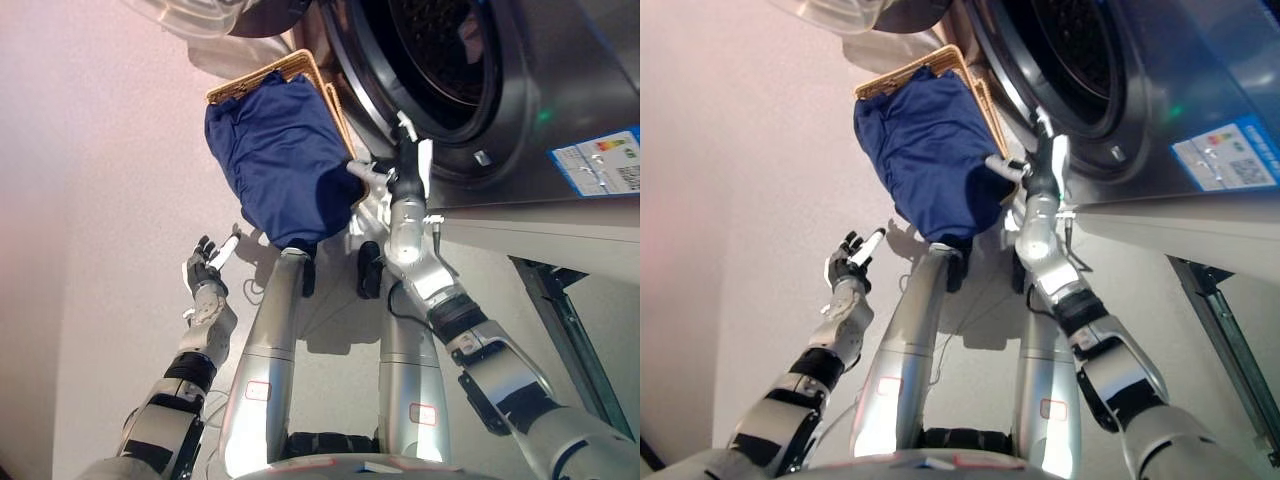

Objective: Put the clothes in the basket into the washing machine.

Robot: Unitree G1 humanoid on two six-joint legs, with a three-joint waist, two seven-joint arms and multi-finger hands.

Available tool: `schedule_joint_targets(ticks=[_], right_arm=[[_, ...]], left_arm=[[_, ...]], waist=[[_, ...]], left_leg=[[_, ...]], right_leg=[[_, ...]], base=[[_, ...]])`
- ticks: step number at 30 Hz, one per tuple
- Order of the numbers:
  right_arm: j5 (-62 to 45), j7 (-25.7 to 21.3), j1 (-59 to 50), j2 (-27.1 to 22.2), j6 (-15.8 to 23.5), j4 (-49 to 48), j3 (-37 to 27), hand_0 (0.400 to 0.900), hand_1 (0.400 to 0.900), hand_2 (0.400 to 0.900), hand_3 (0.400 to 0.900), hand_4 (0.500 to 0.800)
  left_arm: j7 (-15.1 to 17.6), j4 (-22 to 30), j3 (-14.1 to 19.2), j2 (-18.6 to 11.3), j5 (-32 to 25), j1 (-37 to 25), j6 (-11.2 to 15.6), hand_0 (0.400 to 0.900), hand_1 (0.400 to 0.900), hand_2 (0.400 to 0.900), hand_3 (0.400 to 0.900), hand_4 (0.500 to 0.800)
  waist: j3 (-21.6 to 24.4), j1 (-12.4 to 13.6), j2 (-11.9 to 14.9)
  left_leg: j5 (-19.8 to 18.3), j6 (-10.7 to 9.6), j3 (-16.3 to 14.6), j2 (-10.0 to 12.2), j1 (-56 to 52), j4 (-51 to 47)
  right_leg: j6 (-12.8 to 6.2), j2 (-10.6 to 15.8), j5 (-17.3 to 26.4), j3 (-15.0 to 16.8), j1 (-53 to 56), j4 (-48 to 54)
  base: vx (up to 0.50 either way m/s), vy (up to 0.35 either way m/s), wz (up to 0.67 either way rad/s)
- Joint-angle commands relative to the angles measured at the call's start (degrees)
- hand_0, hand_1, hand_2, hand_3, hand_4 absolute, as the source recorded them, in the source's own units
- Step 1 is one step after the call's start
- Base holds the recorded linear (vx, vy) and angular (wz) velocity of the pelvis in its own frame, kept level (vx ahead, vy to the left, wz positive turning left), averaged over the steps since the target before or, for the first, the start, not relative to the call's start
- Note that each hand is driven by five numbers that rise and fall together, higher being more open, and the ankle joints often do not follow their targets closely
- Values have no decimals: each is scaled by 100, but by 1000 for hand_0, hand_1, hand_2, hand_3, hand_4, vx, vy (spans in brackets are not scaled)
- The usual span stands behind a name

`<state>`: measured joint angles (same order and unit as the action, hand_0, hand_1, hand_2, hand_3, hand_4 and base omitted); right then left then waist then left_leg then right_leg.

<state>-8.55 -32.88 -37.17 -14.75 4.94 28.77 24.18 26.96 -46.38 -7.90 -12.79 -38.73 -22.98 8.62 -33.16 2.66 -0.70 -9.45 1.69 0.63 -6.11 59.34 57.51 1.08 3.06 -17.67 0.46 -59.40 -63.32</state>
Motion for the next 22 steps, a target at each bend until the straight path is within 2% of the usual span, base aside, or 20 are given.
schedule_joint_targets(ticks=[1,3,5,6,7,10,15,18,22], right_arm=[[-160,636,139,349,660,-695,350,900,900,900,900,800],[-204,749,283,364,646,-613,401,900,900,900,900,800],[-287,1143,617,366,533,-212,471,900,900,900,900,800],[-287,1144,617,366,535,-211,471,900,900,900,900,800],[-174,1234,736,324,469,-35,502,900,900,900,900,800],[-97,1499,949,341,296,814,432,900,900,900,900,800],[22,1818,1139,556,41,2258,325,900,900,900,900,800],[151,1909,1207,659,-62,2719,288,900,900,900,900,800],[409,1995,1453,774,-150,3295,211,900,900,900,900,800]], left_arm=[[-94,-412,151,79,99,523,32,900,900,900,900,800],[-176,-520,160,109,108,538,-4,900,900,900,900,800],[-441,-981,188,178,239,546,-137,900,900,900,900,800],[-445,-986,189,178,239,545,-135,900,900,900,900,800],[-583,-1183,194,204,364,574,-226,900,900,900,900,800],[-907,-1749,239,235,690,680,-369,900,900,900,900,800],[-1288,-2309,189,228,1325,931,-574,900,900,900,900,800],[-1355,-2532,249,234,1481,1070,-624,900,900,900,900,800],[-1344,-2757,354,194,1726,1310,-630,900,900,900,900,800]], waist=[[789,-110,140],[794,-116,155],[937,-146,211],[898,-147,208],[940,-160,224],[1133,-163,257],[1434,-138,241],[1595,-120,223],[1948,-101,193]], left_leg=[[-32,5,278,-180,-328,-716],[-23,-2,286,-175,-491,-824],[-1,-20,294,-135,-1034,-1288],[12,-20,301,-133,-1101,-1329],[44,-29,315,-118,-1403,-1589],[151,-60,307,-71,-2222,-2318],[350,-67,322,-31,-3388,-3371],[463,-56,325,-15,-3899,-3922],[852,-76,370,41,-4801,-5183]], right_leg=[[-189,-13,325,-191,382,1007],[-192,-12,332,-196,552,1121],[-189,6,382,-185,1114,1616],[-189,5,396,-190,1182,1658],[-194,12,447,-185,1507,1935],[-290,-5,690,-215,2337,2776],[-383,-31,1013,-254,3540,3946],[-414,-60,1169,-263,4009,4504],[-465,-118,1664,-276,4842,5747]], base=[[50,12,-3],[43,5,-1],[98,10,-2],[120,11,-5],[114,13,-8],[177,20,-10],[159,4,-1],[141,8,-3],[139,3,0]])
